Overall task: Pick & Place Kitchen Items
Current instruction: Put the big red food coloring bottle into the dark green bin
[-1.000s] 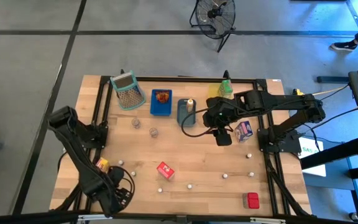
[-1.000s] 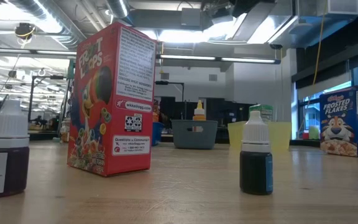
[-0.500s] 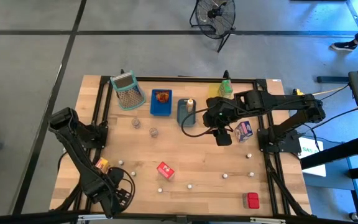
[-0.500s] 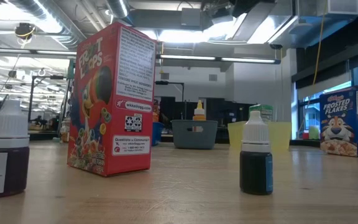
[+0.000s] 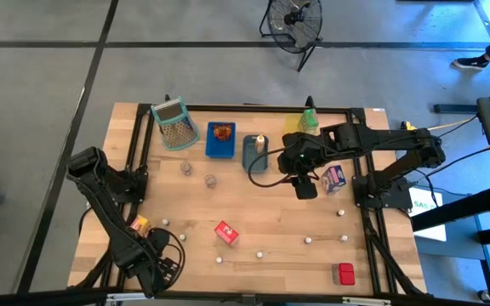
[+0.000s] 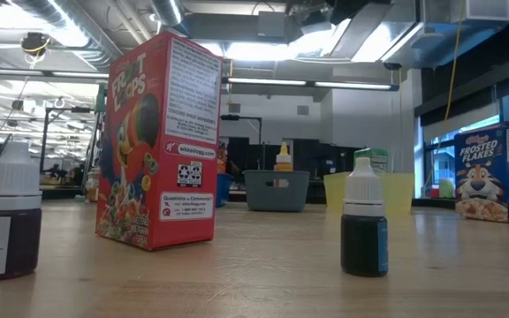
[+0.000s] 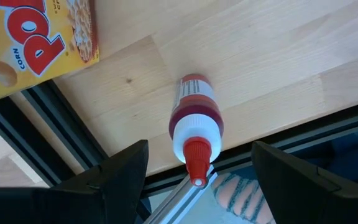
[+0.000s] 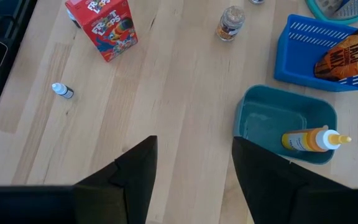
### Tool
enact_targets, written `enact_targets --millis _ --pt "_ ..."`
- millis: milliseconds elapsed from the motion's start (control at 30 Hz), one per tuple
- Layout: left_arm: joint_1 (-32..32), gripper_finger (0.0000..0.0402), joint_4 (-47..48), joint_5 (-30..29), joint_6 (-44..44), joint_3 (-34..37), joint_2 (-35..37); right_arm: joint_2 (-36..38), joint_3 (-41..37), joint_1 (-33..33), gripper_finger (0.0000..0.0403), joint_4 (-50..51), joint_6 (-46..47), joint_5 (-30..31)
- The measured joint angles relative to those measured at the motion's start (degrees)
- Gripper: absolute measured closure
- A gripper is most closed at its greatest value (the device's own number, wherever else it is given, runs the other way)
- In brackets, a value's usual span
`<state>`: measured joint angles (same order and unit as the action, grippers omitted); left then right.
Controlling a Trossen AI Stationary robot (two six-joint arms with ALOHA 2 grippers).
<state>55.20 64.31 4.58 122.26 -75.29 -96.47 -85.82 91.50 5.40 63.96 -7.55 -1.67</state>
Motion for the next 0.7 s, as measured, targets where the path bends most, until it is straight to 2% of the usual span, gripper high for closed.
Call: enact_targets --millis 567,700 --pt "0.0 0.0121 -0.1 -0.6 1.0 0.0 -1.6 0.0 0.0 0.0 0.0192 0.0 0.0 0.0" --pt "0.0 0.0121 -1.6 -2.6 1.0 0.0 -1.6 0.0 0.0 0.0 0.0192 0.0 0.0 0.0"
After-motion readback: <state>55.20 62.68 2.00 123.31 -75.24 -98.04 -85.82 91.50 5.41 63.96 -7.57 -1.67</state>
